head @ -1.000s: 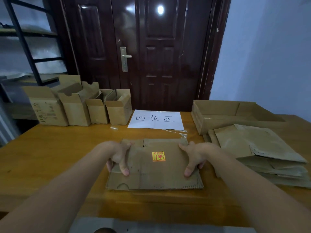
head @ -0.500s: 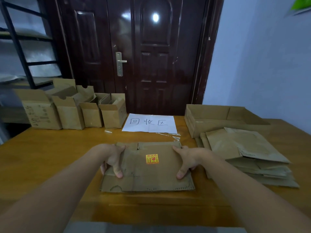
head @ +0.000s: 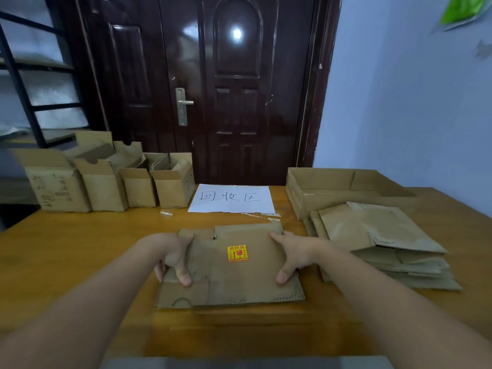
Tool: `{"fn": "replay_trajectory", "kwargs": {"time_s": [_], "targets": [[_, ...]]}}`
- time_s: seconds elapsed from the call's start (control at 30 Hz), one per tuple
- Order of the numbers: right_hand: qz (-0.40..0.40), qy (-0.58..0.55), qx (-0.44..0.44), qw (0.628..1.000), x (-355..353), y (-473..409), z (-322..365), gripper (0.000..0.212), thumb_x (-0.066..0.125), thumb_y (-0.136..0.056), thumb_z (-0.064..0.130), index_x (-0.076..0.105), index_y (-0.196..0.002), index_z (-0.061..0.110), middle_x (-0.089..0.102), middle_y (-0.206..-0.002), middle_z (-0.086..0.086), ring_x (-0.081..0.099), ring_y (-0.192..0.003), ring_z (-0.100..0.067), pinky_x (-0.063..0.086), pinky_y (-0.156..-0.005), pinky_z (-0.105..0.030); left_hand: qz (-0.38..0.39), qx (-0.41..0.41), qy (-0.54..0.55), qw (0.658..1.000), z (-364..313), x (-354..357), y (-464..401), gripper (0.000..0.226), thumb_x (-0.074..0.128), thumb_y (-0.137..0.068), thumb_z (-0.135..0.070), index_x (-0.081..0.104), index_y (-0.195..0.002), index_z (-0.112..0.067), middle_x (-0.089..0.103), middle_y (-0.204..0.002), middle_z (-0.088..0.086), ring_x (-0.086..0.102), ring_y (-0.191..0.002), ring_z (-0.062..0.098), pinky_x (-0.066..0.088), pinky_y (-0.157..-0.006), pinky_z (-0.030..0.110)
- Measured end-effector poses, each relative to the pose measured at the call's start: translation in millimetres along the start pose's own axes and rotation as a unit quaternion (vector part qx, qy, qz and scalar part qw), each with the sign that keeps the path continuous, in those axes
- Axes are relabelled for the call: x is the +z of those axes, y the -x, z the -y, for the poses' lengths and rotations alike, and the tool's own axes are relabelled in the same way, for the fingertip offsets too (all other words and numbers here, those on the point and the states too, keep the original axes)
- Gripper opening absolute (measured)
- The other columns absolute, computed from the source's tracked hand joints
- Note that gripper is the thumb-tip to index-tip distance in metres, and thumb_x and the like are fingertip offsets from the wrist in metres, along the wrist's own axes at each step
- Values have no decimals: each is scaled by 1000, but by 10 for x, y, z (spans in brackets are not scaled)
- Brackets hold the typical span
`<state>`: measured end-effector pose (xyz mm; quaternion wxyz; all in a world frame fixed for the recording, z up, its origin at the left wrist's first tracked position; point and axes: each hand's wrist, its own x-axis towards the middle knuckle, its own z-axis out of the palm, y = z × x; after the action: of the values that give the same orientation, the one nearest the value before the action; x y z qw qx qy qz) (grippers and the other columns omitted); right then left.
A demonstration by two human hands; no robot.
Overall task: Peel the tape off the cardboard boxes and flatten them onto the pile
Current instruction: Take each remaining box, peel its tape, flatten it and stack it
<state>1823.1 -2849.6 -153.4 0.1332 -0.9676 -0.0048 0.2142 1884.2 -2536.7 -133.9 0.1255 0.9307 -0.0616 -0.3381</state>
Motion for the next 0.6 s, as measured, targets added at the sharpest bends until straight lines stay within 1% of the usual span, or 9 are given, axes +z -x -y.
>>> {"fn": "replay_trajectory", "kwargs": {"time_s": [0.07, 0.1, 0.17, 0.23, 0.3, 0.37, 0.43, 0.5, 0.6], "targets": [[-8, -7, -3, 1000, 4, 34, 0, 142, 93, -65, 46, -10, -161, 32, -6, -169, 4, 15, -153, -29, 32, -119, -41, -27, 10, -3, 1000, 27, 30, 42, 140, 98, -62, -15, 3, -161, -42, 24, -146, 6, 50, -124, 43, 65, -69, 39], [-11, -14, -5, 1000, 2, 58, 9, 142, 94, -66, 44, -11, -161, 32, -9, -169, 4, 13, -154, -30, 33, -119, -40, -40, 17, -1, 999, 46, 45, 61, 143, 98, -61, -16, 1, -162, -43, 21, -146, 4, 46, -125, 42, 64, -65, 36], [-18, -24, -9, 1000, -16, 111, 39, 142, 94, -67, 41, -13, -161, 32, -15, -168, 4, 10, -154, -31, 35, -116, -39, -66, 36, 9, 997, 96, 85, 92, 148, 98, -61, -17, -7, -161, -43, 11, -154, 3, 38, -131, 40, 62, -59, 30], [-29, -13, -13, 999, -79, 173, 76, 144, 93, -66, 44, -14, -160, 32, -18, -168, 4, 8, -155, -30, 29, -121, -43, -86, 54, 14, 995, 139, 107, 133, 151, 98, -62, -19, -15, -160, -41, -1, -160, 2, 33, -135, 40, 59, -56, 26], [-47, -5, -24, 999, -197, 255, 109, 143, 93, -66, 44, -14, -161, 31, -18, -168, 4, 6, -155, -29, 23, -124, -45, -108, 66, 20, 992, 149, 82, 192, 153, 98, -62, -22, -18, -160, -39, -8, -162, 2, 29, -139, 41, 58, -55, 25], [-71, -13, -38, 997, -367, 356, 110, 141, 93, -67, 42, -11, -162, 30, -18, -168, 4, 7, -155, -29, 23, -124, -47, -134, 79, 25, 988, 105, 13, 268, 155, 99, -61, -25, -20, -159, -38, -13, -163, 1, 23, -143, 43, 61, -59, 30], [-105, -40, -48, 992, -562, 465, 63, 136, 91, -69, 44, -7, -162, 30, -16, -169, 6, 11, -154, -28, 25, -124, -46, -164, 99, 24, 981, -4, -79, 354, 155, 99, -59, -28, -18, -160, -37, -13, -165, 1, 21, -145, 44, 64, -71, 38], [-155, -81, -51, 983, -756, 573, -49, 125, 86, -74, 51, 1, -164, 28, -12, -169, 9, 18, -152, -24, 28, -122, -43, -181, 132, 34, 974, -187, -167, 441, 151, 98, -59, -32, -12, -162, -34, -10, -165, 2, 22, -145, 43, 63, -83, 43], [-235, -104, -28, 966, -996, 762, -313, 107, 78, -82, 54, 14, -163, 27, -3, -170, 8, 21, -153, -24, 25, -122, -42, -204, 178, 64, 961, -610, -240, 525, 146, 98, -62, -32, -6, -164, -29, -6, -165, 3, 28, -142, 38, 62, -76, 34]]}}
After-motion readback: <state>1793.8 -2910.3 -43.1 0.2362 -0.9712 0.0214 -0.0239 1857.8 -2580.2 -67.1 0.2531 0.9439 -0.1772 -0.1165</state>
